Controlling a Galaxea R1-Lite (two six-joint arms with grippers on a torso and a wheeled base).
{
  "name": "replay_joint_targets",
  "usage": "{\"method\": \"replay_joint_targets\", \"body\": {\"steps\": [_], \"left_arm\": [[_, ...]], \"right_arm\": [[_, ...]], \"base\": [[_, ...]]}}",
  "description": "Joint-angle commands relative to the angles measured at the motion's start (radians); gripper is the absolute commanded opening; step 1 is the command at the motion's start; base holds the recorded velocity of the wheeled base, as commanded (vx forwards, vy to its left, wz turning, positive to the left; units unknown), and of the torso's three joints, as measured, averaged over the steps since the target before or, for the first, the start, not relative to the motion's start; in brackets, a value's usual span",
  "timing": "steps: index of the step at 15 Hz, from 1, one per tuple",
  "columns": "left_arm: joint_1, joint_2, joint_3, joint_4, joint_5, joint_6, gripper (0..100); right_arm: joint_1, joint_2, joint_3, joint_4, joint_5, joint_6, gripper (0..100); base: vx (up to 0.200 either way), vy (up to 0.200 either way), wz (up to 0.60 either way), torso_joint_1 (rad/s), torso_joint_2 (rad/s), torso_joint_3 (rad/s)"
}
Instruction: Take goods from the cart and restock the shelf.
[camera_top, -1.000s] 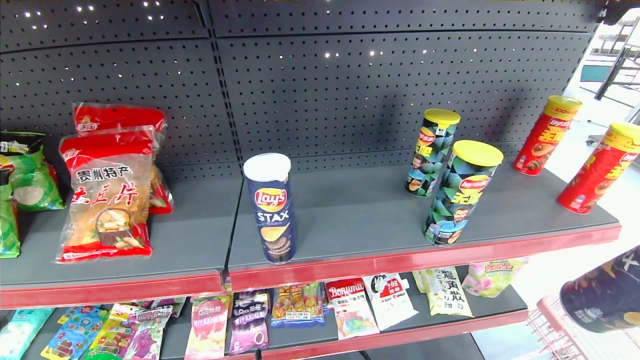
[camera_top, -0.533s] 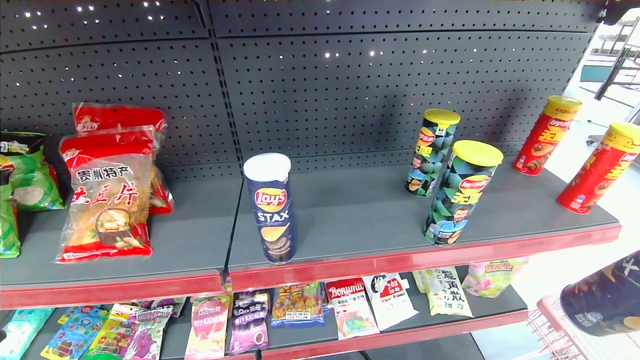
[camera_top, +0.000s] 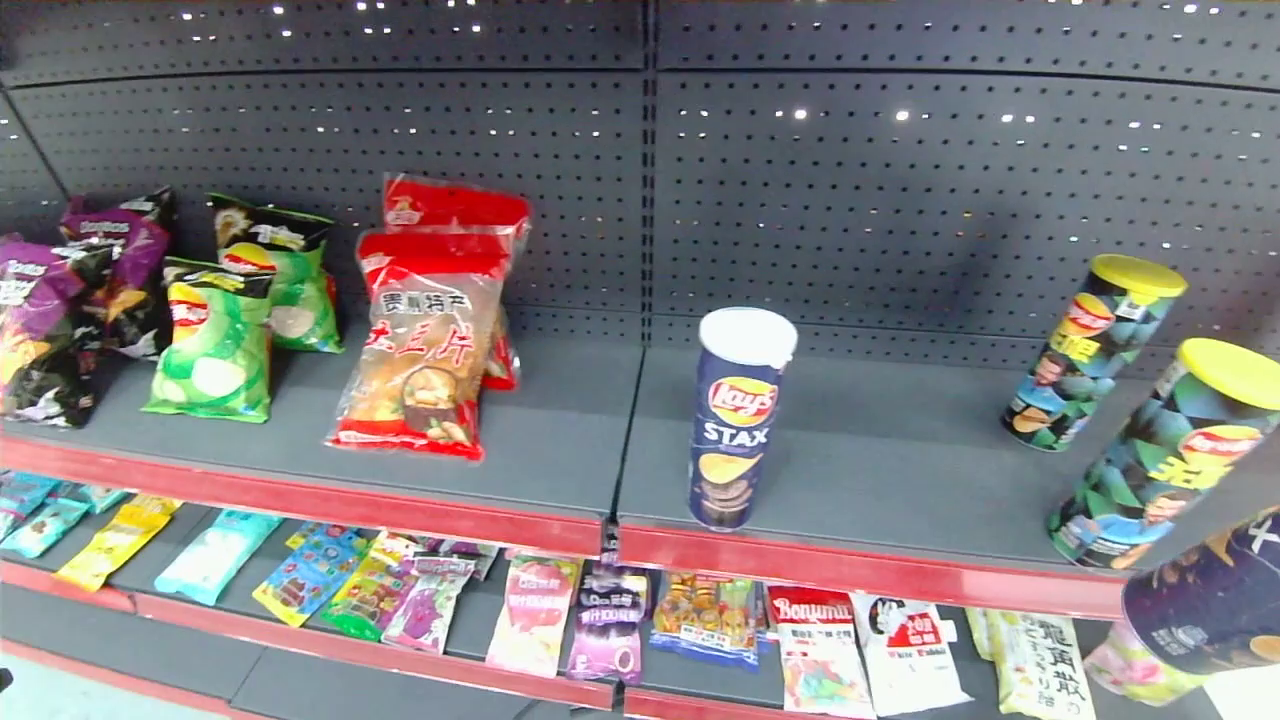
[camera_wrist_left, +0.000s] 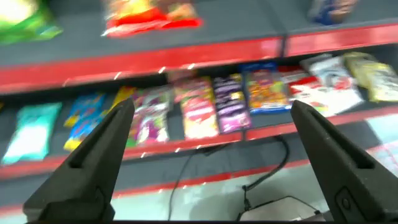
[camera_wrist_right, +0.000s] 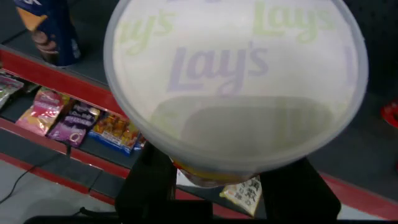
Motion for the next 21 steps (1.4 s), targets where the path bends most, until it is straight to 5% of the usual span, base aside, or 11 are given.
{"method": "replay_joint_targets", "body": {"steps": [1,11,13,17,21], "left_arm": [[0.0,-0.009,0.005,-0.001,0.0,0.0,100],[0.0,-0.308,0.22,-0.019,0.07,-0.015,100],[0.0,-0.307,0.333,-0.186,0.015,-0.007,100],[0.0,-0.307,0.345,-0.197,0.096,-0.014,100],[0.0,-0.305,0.345,-0.197,0.096,-0.024,100]], "right_arm": [[0.001,-0.004,0.0,0.0,0.001,-0.001,0],[0.001,0.171,-0.135,-0.015,0.137,0.019,0],[0.002,0.288,-0.202,-0.024,0.192,0.021,0],[0.002,0.427,-0.212,-0.175,0.226,0.016,0],[0.002,0.556,-0.284,-0.207,0.332,0.012,0]], "base": [[0.0,0.0,0.0,0.0,0.0,0.0],[0.0,0.0,0.0,0.0,0.0,0.0],[0.0,0.0,0.0,0.0,0.0,0.0],[0.0,0.0,0.0,0.0,0.0,0.0],[0.0,0.0,0.0,0.0,0.0,0.0]]}}
